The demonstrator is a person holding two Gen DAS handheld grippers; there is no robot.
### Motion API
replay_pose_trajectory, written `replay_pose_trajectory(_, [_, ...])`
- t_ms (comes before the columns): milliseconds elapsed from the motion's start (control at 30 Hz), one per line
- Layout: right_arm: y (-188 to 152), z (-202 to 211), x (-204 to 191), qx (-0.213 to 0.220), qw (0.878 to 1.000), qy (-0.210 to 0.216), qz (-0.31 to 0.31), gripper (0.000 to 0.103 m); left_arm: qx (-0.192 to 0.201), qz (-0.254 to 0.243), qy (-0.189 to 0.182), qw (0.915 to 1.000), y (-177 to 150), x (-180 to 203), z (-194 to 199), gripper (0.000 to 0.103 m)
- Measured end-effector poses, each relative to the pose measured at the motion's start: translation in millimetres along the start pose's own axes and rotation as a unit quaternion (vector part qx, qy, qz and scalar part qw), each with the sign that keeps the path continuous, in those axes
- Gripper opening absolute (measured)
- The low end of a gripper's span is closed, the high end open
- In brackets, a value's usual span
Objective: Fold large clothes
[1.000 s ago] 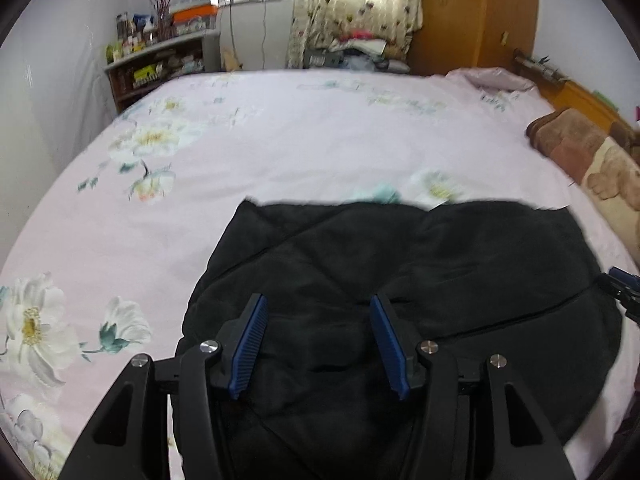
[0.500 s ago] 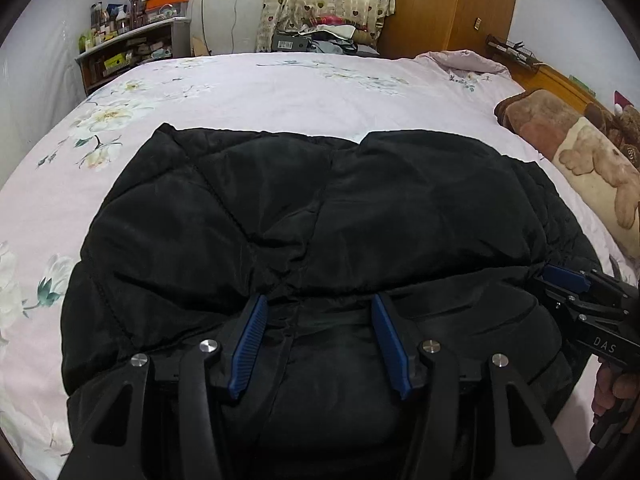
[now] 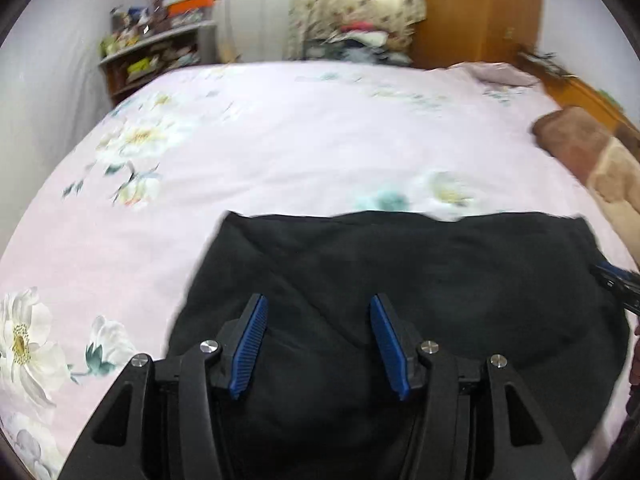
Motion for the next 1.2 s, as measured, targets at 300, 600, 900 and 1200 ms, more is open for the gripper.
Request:
replay_pose_trajectory(300, [-21.5, -52.4, 38.6, -0.019, 0.999, -0.038, -0.007, 0.051, 0.013, 0.008, 0.002, 0.9999, -23.5, -2.3, -37.5, 0.058])
replay_pose_trajectory(600, [-31.4, -50.1, 35.0, -0.022, 0.999, -0.044, -0.008, 0.051, 0.006, 0.003, 0.007, 1.0000, -19.0, -4.0, -45.6, 0.058])
replay_pose_trajectory(900, [11.2, 15.2, 4.1, 0.034, 0.999, -0.008, -0.022, 0.051, 0.038, 0.005, -0.050, 0.9980, 22.2, 34.6, 14.1, 0.055])
replay_pose_trajectory(1200, [-9.5, -42.8, -40.3, -0.036, 0.999, 0.032, -0.004, 0.051, -0.028, -0.033, -0.099, 0.9941, -3.8, 103.6, -47.9, 0.056])
Point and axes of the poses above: each gripper's, at about its wrist camera, not at the fingertips, and z roughly against the way its jaws point, x to its right, y to its top, the point moved 4 cm from there along -z, roughly the way its jaws point, and after that the axes turned 15 degrees about x, right-handed, at the moved point
